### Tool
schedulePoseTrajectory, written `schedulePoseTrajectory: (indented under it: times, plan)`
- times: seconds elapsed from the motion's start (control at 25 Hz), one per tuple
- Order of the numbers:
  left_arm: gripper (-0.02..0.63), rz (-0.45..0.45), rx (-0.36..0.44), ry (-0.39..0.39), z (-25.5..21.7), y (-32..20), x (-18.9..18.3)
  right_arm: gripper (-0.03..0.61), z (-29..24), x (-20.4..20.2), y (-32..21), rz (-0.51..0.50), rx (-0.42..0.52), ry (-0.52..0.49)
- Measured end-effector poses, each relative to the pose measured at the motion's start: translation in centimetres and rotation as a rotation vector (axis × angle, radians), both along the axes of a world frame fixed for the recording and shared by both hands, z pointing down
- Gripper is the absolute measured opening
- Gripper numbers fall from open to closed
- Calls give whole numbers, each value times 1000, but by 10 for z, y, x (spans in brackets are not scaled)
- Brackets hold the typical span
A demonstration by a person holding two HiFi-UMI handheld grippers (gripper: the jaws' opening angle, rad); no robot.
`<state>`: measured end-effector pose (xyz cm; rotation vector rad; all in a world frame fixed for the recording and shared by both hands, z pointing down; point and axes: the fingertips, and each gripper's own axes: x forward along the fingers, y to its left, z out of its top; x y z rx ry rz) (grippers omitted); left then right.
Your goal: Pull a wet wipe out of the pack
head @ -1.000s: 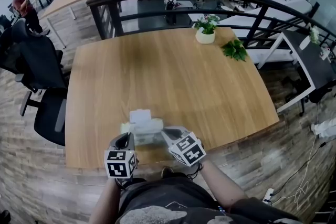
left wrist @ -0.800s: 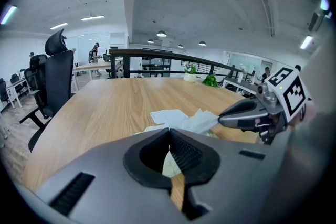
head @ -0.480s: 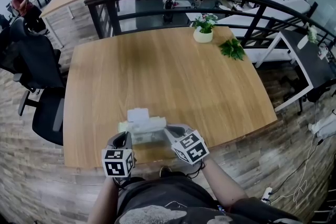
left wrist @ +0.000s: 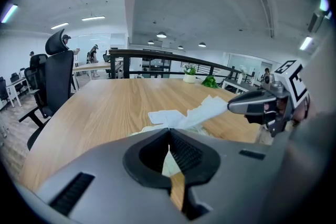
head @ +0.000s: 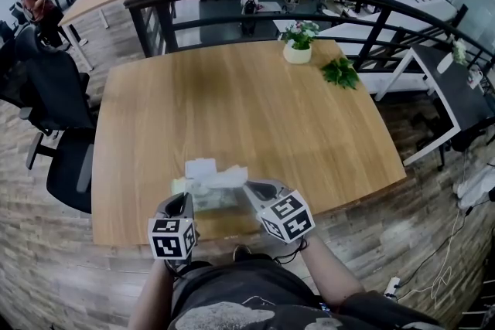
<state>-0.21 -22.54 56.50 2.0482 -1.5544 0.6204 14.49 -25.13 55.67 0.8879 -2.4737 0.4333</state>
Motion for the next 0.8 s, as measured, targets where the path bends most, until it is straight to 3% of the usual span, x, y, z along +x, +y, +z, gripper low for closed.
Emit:
schedulePoseTrajectory:
  times: [0.8]
  plan:
    - [17, 22, 35, 40, -18, 10, 12, 29, -26, 10, -12, 61, 39, -71]
